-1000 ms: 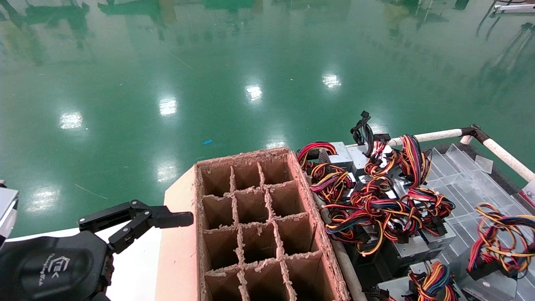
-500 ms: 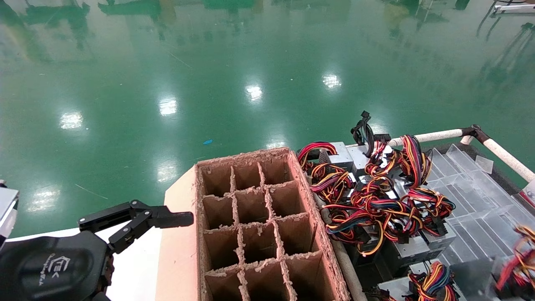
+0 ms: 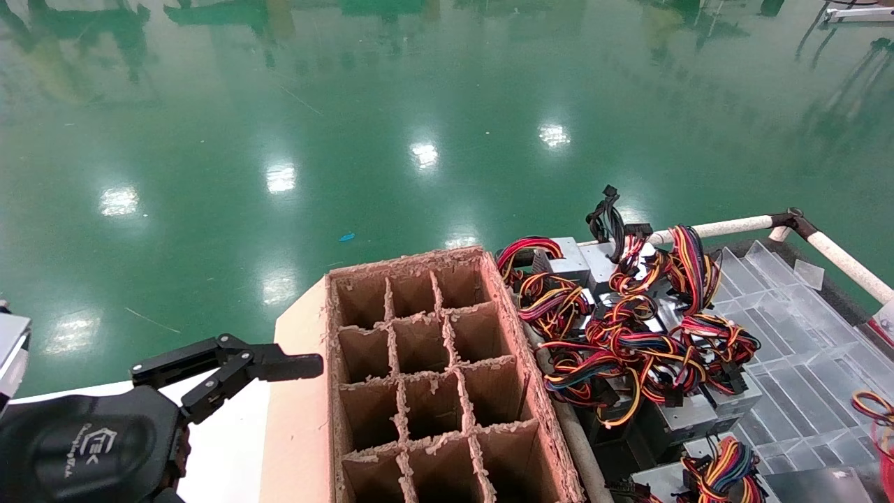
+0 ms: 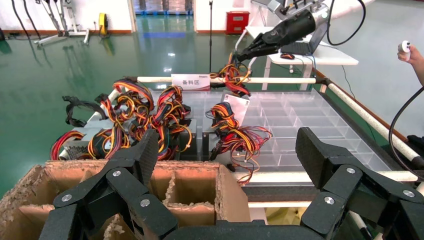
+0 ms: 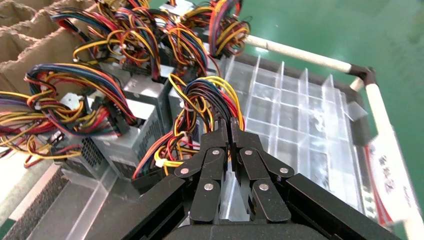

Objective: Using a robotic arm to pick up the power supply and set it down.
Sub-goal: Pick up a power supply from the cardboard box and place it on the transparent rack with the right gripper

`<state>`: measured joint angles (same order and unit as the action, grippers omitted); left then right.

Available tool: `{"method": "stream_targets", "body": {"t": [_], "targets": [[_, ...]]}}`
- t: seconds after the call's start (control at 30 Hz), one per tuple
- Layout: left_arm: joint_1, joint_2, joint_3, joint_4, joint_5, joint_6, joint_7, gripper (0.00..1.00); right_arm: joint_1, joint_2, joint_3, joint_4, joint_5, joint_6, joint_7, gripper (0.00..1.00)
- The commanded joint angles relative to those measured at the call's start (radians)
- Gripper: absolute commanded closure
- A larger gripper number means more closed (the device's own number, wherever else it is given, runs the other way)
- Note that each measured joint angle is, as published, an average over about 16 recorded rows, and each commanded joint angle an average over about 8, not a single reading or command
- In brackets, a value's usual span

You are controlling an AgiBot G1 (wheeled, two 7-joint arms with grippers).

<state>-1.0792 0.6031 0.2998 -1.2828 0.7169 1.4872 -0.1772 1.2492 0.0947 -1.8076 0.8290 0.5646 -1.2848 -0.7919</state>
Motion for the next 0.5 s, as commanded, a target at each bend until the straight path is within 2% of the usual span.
{"method": "stream_targets", "body": {"t": [0.03,0.5], "targets": [[0.0,0.0,0.0,0.0,0.0,0.0,0.0,0.0,0.001,-0.016,-0.003,-0.009,0.005,-0.005,-0.005,1.0],[0.0,0.0,0.001,0.0,-0.001,0.0,0.0,0.0,0.07,-0.148,0.068,-0.06,-0.151,0.063,0.08,1.0]]}}
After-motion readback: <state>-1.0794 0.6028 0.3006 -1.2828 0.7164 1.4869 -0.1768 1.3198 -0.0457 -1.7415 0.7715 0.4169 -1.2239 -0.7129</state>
